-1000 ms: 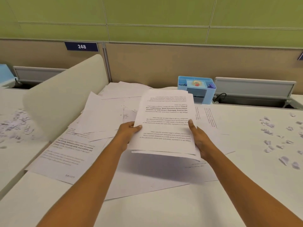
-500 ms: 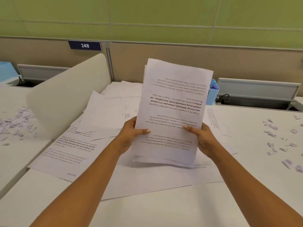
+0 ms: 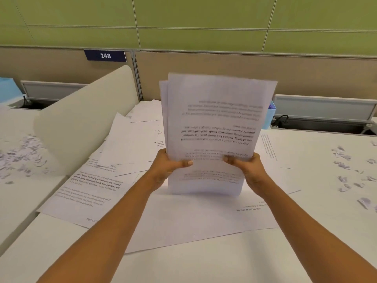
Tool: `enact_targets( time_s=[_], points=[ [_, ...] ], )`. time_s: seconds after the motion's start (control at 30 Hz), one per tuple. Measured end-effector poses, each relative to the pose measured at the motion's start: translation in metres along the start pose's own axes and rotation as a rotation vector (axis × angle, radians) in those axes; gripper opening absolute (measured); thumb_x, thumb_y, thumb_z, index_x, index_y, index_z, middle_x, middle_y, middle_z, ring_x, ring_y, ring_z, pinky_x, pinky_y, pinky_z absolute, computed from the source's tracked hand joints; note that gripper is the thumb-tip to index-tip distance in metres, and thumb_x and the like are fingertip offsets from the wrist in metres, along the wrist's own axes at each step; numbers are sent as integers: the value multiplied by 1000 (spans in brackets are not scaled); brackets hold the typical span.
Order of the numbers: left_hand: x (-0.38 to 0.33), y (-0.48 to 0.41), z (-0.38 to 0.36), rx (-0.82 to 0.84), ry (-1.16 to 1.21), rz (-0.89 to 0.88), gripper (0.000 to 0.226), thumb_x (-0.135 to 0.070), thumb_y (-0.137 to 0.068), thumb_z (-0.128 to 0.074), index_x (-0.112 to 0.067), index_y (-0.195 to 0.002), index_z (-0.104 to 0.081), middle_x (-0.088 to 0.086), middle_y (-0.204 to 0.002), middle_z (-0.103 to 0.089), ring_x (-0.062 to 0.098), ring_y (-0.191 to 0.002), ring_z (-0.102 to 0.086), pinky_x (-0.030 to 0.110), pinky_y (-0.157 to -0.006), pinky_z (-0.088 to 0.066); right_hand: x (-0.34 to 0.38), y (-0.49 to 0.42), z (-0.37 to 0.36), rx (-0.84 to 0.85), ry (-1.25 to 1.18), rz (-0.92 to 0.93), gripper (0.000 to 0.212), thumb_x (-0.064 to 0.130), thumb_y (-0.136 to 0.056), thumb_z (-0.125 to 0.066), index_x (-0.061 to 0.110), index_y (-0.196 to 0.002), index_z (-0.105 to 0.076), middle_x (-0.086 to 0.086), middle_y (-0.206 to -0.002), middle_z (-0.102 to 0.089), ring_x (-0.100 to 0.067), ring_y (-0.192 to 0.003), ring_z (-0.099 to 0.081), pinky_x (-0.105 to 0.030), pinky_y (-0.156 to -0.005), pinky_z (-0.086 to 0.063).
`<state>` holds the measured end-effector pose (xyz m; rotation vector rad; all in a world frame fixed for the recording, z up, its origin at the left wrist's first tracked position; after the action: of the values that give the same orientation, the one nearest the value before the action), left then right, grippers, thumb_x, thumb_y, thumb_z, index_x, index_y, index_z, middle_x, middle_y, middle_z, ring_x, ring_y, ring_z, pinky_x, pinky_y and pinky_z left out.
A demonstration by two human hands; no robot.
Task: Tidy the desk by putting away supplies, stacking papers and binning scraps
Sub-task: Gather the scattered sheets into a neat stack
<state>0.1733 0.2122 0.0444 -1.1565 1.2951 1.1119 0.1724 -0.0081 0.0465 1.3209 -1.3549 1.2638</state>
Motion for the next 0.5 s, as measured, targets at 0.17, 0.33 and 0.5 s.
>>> enact_targets(
  time_s=[0.17,0.33,0.5],
  points=[
    [18,3,-3,-8,24,33,34,-3,-68,-78,-15,-98,-66,0,-98,-72,17,-90,-69,24,-74,-57,-15,2,0,17,57,-31,33,4,-66,-78,18,-95,-68,4,-90,-74,-17,-85,-70,-26,-70,-57],
    [20,-3,-4,8,-4,45,27,-4,-78,-69,-13,-103,-65,5,-104,-70,19,-94,-67,31,-82,-56,-15,-2,5,-4,64,-49,36,15,-65,-80,18,-98,-68,0,-96,-74,-20,-89,-70,-35,-75,-57],
    [39,-11,15,60,-184,123,30,-12,-84,-65,-11,-114,-60,2,-102,-68,17,-95,-65,22,-79,-55,-30,1,15,-103,68,-120,57,33,-65,-80,9,-114,-62,-7,-106,-70,-25,-93,-69,-43,-78,-57]
  ],
)
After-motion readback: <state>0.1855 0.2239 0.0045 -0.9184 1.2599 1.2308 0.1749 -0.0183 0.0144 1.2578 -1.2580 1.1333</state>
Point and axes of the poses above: each hand's wrist, its own y-axis away from the middle knuckle, its own z-axis out of the back of the hand, x = y × z, the point moved 7 cm from there along -y, towards the middle knuckle
